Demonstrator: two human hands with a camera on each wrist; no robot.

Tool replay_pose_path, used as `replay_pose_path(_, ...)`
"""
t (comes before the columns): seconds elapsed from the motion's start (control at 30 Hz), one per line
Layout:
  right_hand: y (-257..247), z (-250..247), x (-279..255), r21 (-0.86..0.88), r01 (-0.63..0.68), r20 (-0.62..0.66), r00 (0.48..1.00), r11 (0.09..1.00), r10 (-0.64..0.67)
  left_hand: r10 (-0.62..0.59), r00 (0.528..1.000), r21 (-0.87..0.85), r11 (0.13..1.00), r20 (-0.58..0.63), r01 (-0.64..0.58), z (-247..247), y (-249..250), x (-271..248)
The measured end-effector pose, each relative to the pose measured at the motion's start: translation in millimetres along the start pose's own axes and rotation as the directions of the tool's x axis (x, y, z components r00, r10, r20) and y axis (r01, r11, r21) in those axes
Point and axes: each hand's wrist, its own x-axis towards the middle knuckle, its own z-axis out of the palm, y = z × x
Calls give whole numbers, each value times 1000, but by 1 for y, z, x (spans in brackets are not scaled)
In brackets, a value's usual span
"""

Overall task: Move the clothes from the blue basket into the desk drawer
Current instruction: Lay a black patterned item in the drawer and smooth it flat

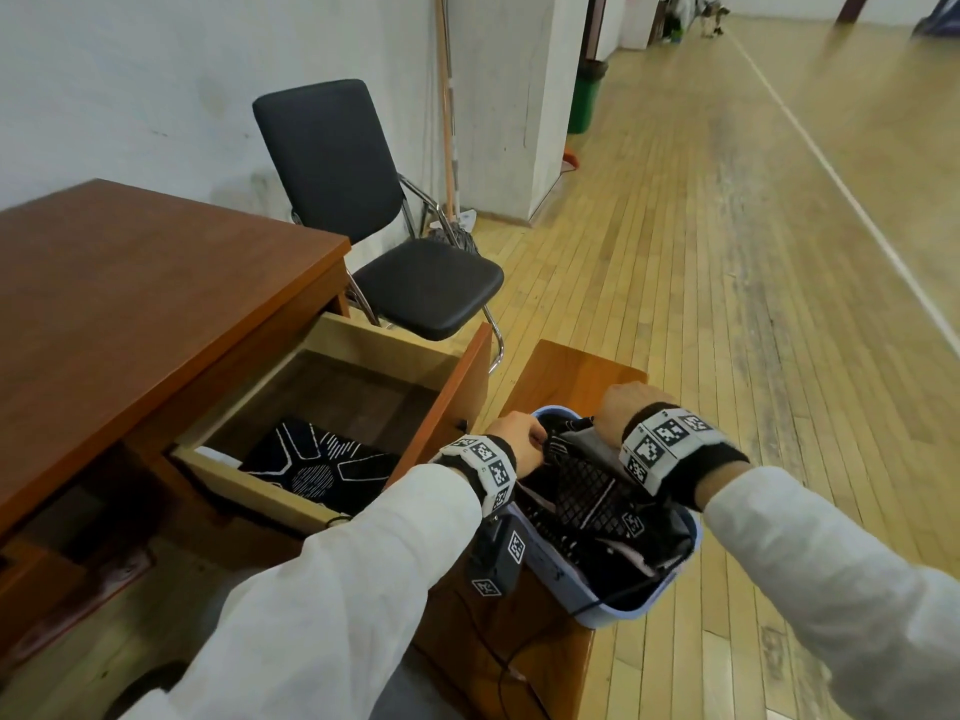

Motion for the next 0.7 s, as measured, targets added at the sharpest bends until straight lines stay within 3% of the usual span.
replay_pose_path(0.13,-6,-4,6,79,1,-23,1000,997,1,65,997,-58,996,47,-63,1,6,-3)
replay_pose_path(0.3,-9,-2,12,223,-52,83,996,973,35,115,992,-52,992,52,-112,6,10,-4)
replay_pose_path(0.53,2,-28,3,269,37,-128,992,962,-3,86,995,2,996,59,-86,10,4,-1)
replay_pose_path(0.7,-6,-49,-9,312,116,-215,975,943,-49,-15,1000,-98,995,-4,15,7,-3,2)
